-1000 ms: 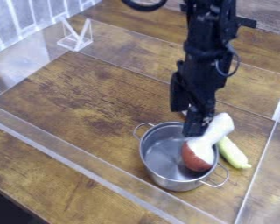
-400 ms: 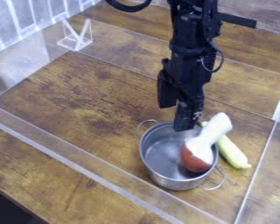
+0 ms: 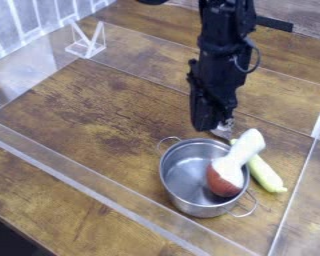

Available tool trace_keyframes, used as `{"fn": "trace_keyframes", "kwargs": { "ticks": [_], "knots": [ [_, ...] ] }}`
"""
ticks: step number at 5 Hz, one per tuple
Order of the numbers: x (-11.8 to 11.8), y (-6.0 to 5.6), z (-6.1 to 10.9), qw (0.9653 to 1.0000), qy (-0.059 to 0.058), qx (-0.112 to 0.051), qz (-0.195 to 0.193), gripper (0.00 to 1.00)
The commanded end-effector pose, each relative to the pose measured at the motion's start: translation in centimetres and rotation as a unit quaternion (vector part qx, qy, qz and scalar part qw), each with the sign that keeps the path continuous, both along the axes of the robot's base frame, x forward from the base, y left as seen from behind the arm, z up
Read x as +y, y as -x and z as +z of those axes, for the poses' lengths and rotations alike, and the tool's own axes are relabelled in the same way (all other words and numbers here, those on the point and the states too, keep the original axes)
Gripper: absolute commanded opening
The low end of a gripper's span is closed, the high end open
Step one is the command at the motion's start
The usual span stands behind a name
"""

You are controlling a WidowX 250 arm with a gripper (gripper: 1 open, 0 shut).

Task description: Remove the mushroom from the silver pot and put it on the table

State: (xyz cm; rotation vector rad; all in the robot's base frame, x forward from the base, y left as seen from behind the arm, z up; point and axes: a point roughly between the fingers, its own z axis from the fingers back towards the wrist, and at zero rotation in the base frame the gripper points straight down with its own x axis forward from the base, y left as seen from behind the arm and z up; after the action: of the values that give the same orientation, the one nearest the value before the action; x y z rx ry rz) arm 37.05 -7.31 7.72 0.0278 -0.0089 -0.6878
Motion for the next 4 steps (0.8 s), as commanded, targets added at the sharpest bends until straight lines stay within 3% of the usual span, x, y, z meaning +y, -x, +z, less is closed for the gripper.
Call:
{"fn": "trace_keyframes", "kwargs": {
  "ticks": [1,2,3,4],
  "knots": [
    [-1.2,-0.1,4.0,0.9990,-0.001,-0.043,-0.010,0.00],
    [-1.7,0.4,5.6,0.9986,-0.008,-0.051,-0.011,0.00],
    [-0.8,0.9,8.3,0.9981,-0.016,-0.059,-0.006,0.00],
    [0.2,1.7,9.5,0.9974,-0.022,-0.069,0.001,0.00]
  ]
}}
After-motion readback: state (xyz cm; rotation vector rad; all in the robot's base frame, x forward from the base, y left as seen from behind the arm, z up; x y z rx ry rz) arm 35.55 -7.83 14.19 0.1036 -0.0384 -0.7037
